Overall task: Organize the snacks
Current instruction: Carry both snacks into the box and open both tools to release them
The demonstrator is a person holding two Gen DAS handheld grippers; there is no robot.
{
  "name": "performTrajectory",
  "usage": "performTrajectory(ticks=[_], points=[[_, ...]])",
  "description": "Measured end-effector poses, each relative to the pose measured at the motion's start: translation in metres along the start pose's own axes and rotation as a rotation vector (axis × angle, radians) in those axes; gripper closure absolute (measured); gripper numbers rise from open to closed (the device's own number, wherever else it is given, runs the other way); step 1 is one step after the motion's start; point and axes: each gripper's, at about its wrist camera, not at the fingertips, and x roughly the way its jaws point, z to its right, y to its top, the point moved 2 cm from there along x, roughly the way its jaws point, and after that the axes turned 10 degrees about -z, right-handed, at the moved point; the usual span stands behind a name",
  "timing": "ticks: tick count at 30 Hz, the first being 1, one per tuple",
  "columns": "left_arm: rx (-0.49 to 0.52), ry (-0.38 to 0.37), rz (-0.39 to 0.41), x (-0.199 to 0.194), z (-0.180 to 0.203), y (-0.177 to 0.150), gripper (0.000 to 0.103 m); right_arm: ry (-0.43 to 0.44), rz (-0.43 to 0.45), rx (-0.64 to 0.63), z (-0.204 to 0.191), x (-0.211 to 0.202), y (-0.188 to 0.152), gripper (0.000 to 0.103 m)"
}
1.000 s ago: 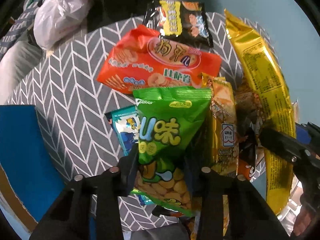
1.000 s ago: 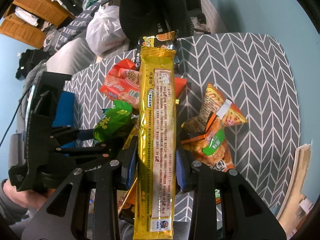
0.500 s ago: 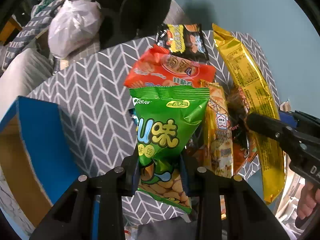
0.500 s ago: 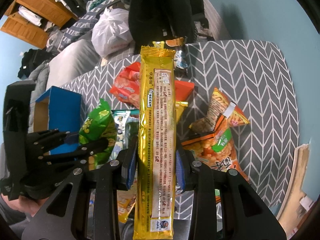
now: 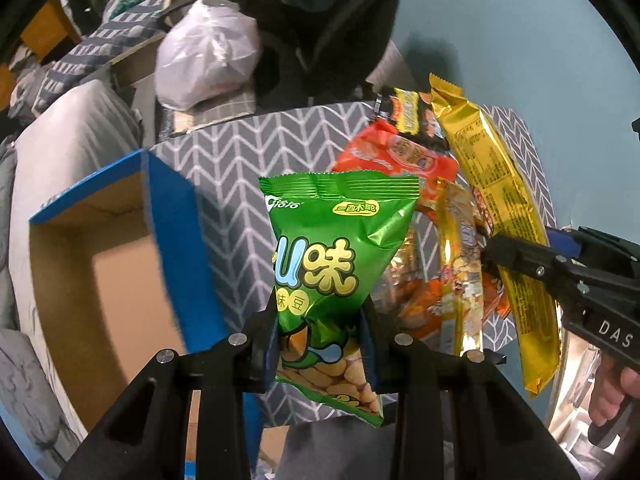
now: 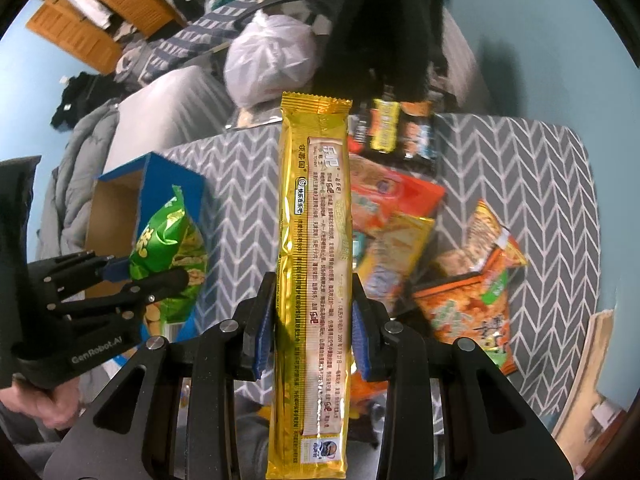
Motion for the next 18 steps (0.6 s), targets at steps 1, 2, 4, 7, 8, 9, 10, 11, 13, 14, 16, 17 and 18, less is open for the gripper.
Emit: performTrajectory(ticks=[1, 2, 4, 7, 8, 9, 10, 11, 13, 14, 16, 17, 18], points=[[-0.006, 0.004, 0.001, 0.0, -0.002, 0.0, 0.07, 0.001, -0.002, -0.011, -0.006, 0.001, 0.002, 0.07], [-0.015, 0.012, 0.003, -0.003, -0.008, -0.004, 0.07, 0.003, -0.004, -0.02, -0.011, 0.002, 0.003, 0.07], [-0.031, 0.013, 0.011, -0.008, -0.018, -0.01, 0.07, 0.007, -0.007, -0.046, -0.027, 0.004, 0.006, 0.07], [-0.057, 0.007, 0.026, -0.017, -0.033, -0.02, 0.07, 0.018, -0.008, -0.084, -0.044, 0.006, 0.007, 0.07], [-0.064, 0.006, 0.028, -0.018, -0.037, -0.022, 0.07, 0.02, -0.008, -0.094, -0.049, 0.007, 0.006, 0.07], [-0.072, 0.006, 0.031, -0.019, -0.042, -0.025, 0.07, 0.024, -0.01, -0.108, -0.057, 0.009, 0.008, 0.07], [-0.083, 0.006, 0.035, -0.021, -0.047, -0.028, 0.07, 0.027, -0.012, -0.123, -0.064, 0.011, 0.009, 0.07], [-0.098, 0.008, 0.036, -0.023, -0.054, -0.032, 0.07, 0.03, -0.014, -0.135, -0.068, 0.012, 0.008, 0.07], [-0.122, 0.005, 0.041, -0.026, -0.067, -0.038, 0.07, 0.035, -0.018, -0.159, -0.082, 0.016, 0.008, 0.07], [-0.132, 0.002, 0.043, -0.028, -0.072, -0.041, 0.07, 0.038, -0.021, -0.171, -0.09, 0.018, 0.009, 0.07], [-0.157, -0.008, 0.051, -0.032, -0.083, -0.047, 0.07, 0.045, -0.027, -0.191, -0.103, 0.022, 0.01, 0.07], [-0.172, -0.012, 0.056, -0.034, -0.09, -0.05, 0.07, 0.048, -0.029, -0.199, -0.108, 0.024, 0.009, 0.07], [-0.184, -0.013, 0.06, -0.035, -0.096, -0.053, 0.07, 0.053, -0.035, -0.211, -0.117, 0.028, 0.011, 0.07]])
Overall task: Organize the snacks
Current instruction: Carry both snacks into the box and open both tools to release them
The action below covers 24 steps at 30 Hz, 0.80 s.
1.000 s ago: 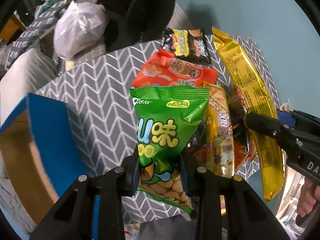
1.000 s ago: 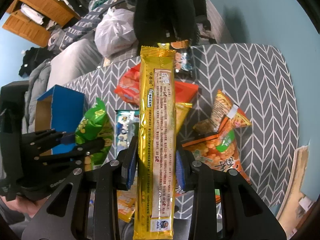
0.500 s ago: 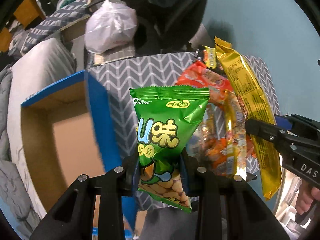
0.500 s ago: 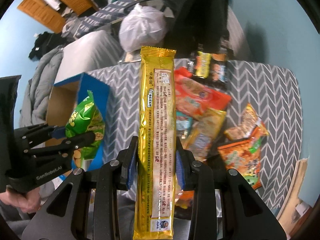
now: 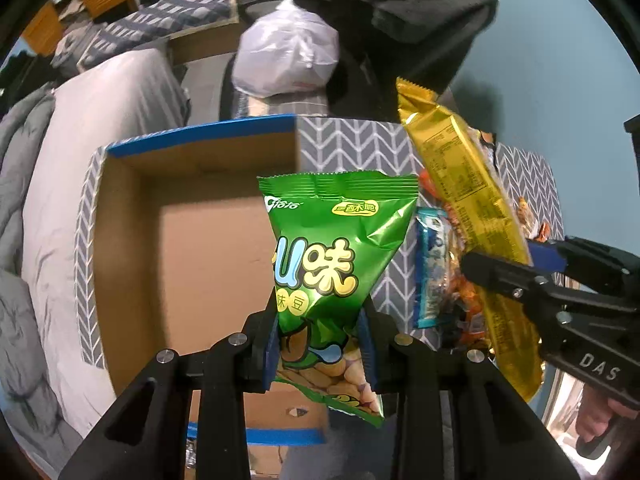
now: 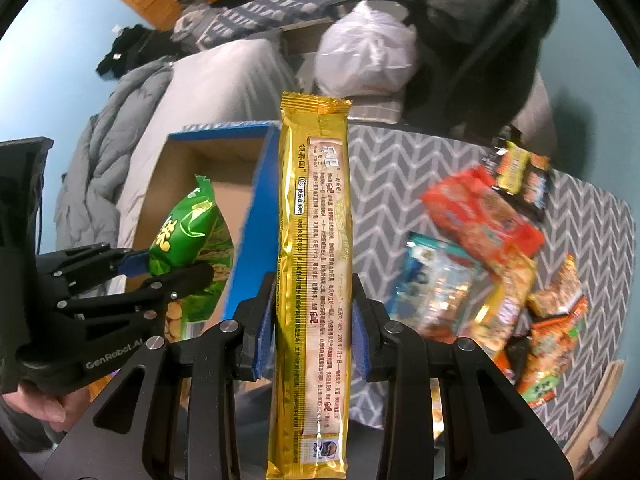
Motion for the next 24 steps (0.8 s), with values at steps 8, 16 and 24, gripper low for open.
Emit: performTrajectory(ticks=[8, 16, 24], points=[[-0.094, -0.002, 0.015, -0.002, -0.048, -0.011, 0.07, 0.028, -0.03, -0.083, -0.055, 0.023, 0.021, 0.07], [-0.155, 0.024, 0.001, 0.007, -0.098, -0.022, 0.07, 0.051, -0.08, -0.142, -0.104, 0.061, 0.041, 0.07], [-0.194, 0.035, -0.029, 0.026, -0.135, -0.029, 0.07, 0.066, -0.128, -0.164, -0.136, 0.099, 0.052, 0.07]])
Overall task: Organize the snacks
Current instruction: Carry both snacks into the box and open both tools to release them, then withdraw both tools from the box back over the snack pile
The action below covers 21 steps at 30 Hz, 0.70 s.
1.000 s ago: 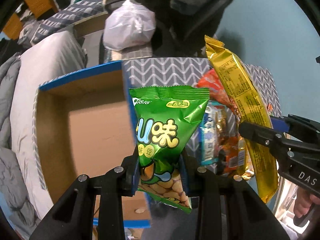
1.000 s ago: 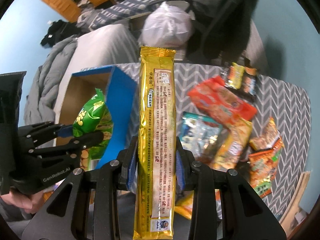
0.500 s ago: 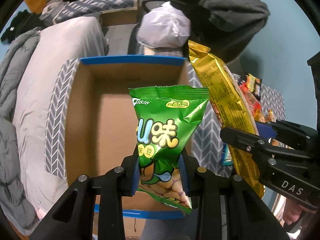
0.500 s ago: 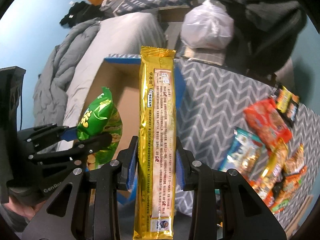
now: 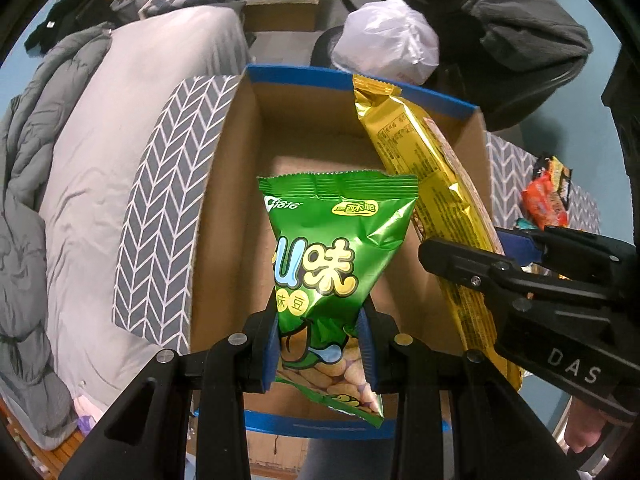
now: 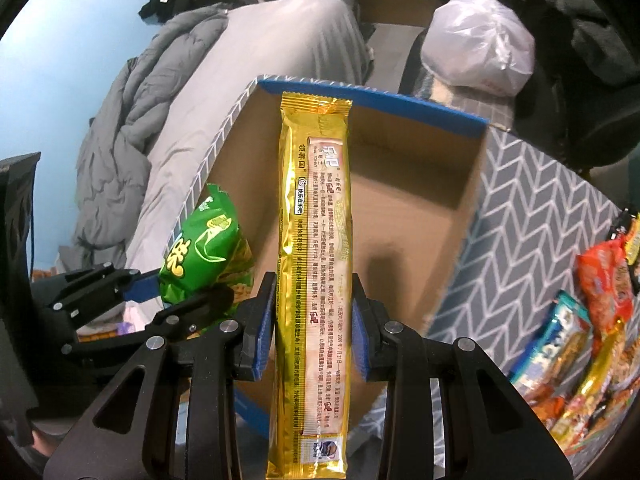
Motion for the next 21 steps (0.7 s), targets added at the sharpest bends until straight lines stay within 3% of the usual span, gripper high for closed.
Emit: performTrajectory(ticks=[14, 21], points=[[-0.043, 0.022, -0.058, 0.037, -0.026, 0.002, 0.068, -0.03, -0.07, 0.044, -0.004, 0.048, 0.014, 0.067], [-0.037, 0.042, -0.045, 0.031, -0.025, 0.001, 0.047, -0.054, -0.049, 0.052, -0.003, 0.038, 0.014, 0.056]])
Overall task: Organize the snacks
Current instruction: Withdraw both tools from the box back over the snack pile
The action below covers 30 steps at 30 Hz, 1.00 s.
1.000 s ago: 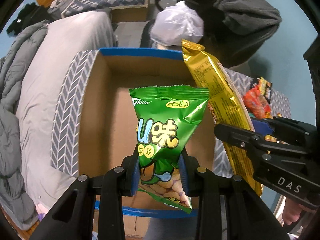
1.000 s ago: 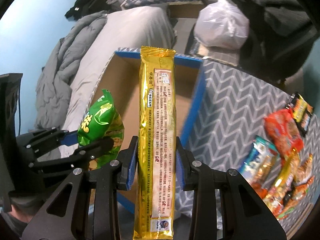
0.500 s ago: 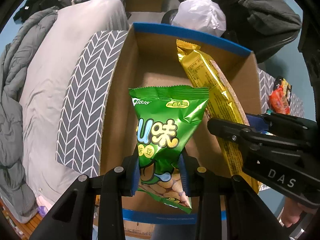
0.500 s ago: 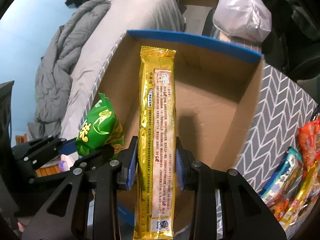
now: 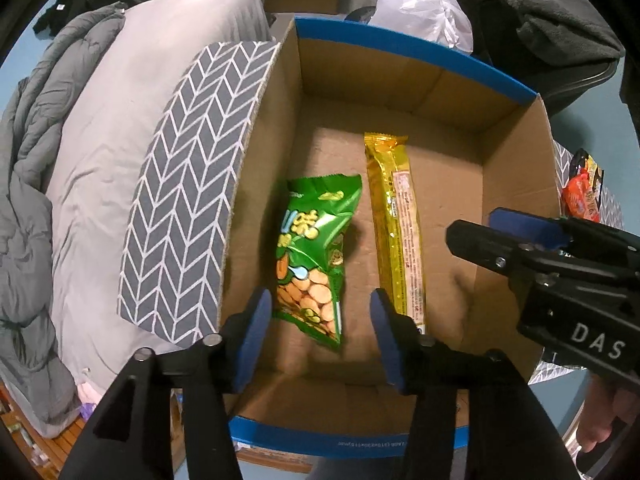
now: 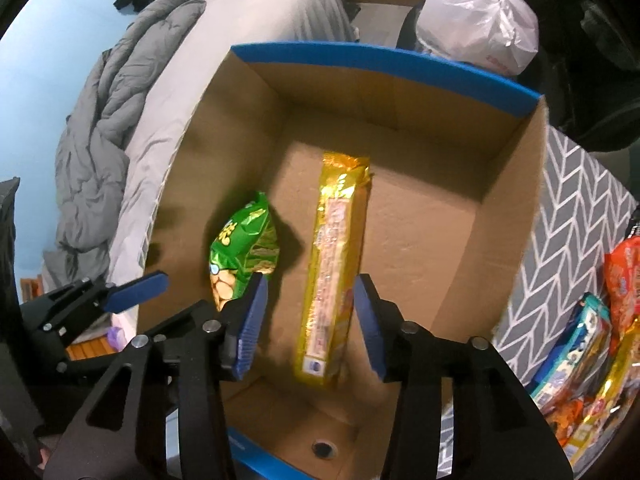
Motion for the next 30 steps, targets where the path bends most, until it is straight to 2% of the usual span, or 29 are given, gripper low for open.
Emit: performTrajectory(ticks=[3, 9, 14, 17, 20, 30], points=[[0.013, 0.013, 0.016, -0.008, 0.006, -0.002, 0.036, -0.014, 0.013, 0.0, 0.004, -0.009, -0.004, 0.038], [0.047, 0.02, 0.049, -0.029, 0.014, -0.006, 0.027, -0.055, 0.038, -0.021, 0.012, -0.027, -0.015, 0.037], [0.063, 0.004, 0.049, -0.042, 0.027, -0.011, 0.027, -0.054, 0.064, -0.001, 0.026, -0.048, -0.025, 0.037], [0.09, 0.0, 0.063, -0.054, 0.043, -0.013, 0.027, -0.045, 0.081, 0.02, 0.038, -0.064, -0.032, 0.037], [0.109, -0.012, 0.069, -0.06, 0.056, -0.014, 0.026, -0.05, 0.106, 0.042, 0.051, -0.081, -0.04, 0.028], [0.197, -0.046, 0.077, -0.075, 0.112, -0.015, 0.023, -0.084, 0.166, 0.126, 0.096, -0.123, -0.081, 0.026]])
